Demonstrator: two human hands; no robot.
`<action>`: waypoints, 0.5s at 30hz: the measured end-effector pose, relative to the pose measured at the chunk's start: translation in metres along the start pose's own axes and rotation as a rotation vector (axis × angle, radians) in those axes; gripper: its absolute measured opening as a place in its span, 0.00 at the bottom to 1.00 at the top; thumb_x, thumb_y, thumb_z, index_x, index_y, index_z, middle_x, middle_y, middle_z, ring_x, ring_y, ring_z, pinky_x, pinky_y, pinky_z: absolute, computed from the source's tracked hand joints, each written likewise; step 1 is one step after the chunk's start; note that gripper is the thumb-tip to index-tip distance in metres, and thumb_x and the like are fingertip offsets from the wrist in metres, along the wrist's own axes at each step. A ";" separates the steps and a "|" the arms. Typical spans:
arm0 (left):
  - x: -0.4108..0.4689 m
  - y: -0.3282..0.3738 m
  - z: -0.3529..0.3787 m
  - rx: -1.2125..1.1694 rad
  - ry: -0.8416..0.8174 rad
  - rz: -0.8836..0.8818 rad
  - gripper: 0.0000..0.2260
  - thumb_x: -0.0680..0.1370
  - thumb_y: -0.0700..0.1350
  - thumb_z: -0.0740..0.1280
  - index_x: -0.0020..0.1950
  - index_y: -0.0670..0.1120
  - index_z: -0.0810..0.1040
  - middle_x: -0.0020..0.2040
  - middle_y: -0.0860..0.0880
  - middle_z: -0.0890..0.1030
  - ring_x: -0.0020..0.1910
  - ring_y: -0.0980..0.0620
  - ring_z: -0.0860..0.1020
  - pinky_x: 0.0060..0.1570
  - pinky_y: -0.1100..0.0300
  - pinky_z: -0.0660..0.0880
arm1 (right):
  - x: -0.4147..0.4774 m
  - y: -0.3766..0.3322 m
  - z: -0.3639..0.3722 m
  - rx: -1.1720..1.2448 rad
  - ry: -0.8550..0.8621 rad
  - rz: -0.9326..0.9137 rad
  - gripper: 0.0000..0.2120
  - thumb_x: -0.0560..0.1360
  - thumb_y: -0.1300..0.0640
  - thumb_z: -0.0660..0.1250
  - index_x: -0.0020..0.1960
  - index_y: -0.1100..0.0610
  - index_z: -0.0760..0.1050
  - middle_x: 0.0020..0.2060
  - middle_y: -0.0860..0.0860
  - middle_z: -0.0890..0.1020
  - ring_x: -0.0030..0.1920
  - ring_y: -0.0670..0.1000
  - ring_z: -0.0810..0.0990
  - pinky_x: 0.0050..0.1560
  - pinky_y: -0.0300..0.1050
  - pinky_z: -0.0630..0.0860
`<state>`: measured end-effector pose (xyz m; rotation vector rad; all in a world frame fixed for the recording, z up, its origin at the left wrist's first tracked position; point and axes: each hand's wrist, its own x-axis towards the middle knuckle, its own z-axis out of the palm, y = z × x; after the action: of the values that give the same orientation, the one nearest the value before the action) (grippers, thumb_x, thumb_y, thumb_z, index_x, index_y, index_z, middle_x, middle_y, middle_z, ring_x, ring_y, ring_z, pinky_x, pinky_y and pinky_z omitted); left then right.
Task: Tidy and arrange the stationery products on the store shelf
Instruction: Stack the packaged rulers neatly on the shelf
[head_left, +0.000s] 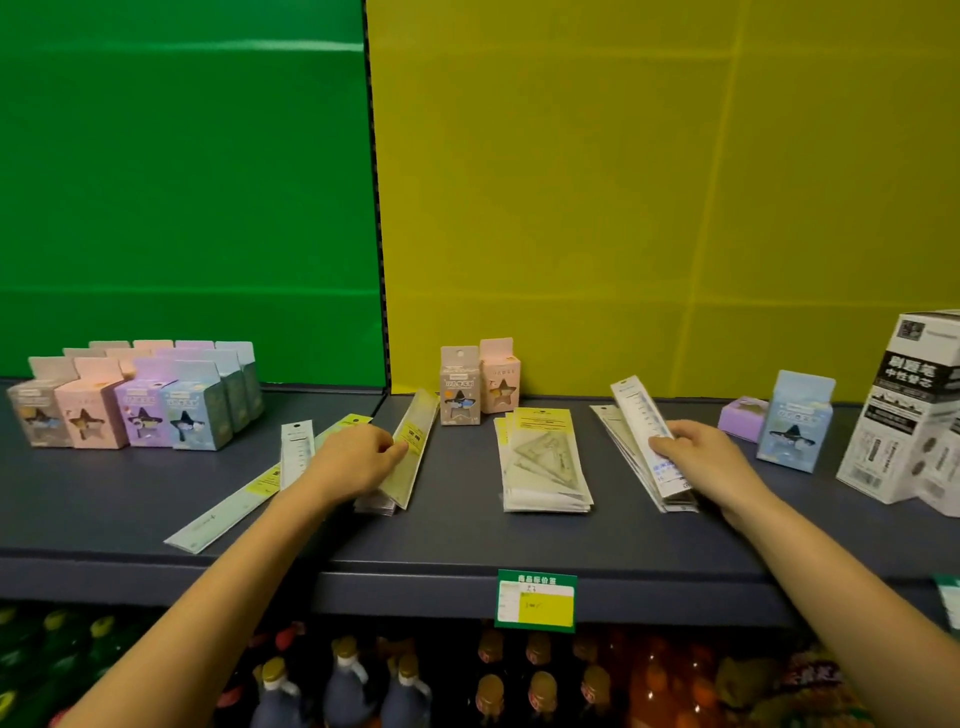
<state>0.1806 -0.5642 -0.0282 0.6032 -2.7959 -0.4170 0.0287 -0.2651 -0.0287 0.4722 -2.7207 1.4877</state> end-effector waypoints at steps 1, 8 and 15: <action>0.000 -0.001 0.001 0.025 0.008 0.003 0.20 0.80 0.51 0.56 0.30 0.45 0.66 0.28 0.48 0.68 0.29 0.51 0.67 0.29 0.58 0.60 | 0.002 0.000 0.000 -0.028 0.004 -0.007 0.15 0.75 0.56 0.63 0.61 0.57 0.76 0.53 0.58 0.83 0.52 0.58 0.81 0.54 0.54 0.76; 0.003 -0.001 -0.003 0.234 0.042 0.033 0.21 0.80 0.54 0.55 0.29 0.48 0.65 0.28 0.52 0.67 0.35 0.47 0.69 0.43 0.56 0.64 | 0.011 -0.001 0.004 -0.202 0.011 -0.024 0.17 0.75 0.54 0.64 0.63 0.55 0.75 0.54 0.56 0.82 0.57 0.59 0.78 0.56 0.51 0.73; -0.002 -0.011 -0.002 0.227 0.136 0.038 0.18 0.77 0.54 0.60 0.29 0.49 0.66 0.28 0.53 0.69 0.35 0.47 0.71 0.41 0.58 0.64 | 0.012 0.002 0.008 -0.345 0.052 -0.005 0.18 0.74 0.52 0.64 0.62 0.55 0.75 0.54 0.57 0.82 0.58 0.59 0.77 0.56 0.48 0.72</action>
<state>0.1867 -0.5729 -0.0304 0.5997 -2.7374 -0.0476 0.0177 -0.2744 -0.0327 0.4188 -2.8447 0.9801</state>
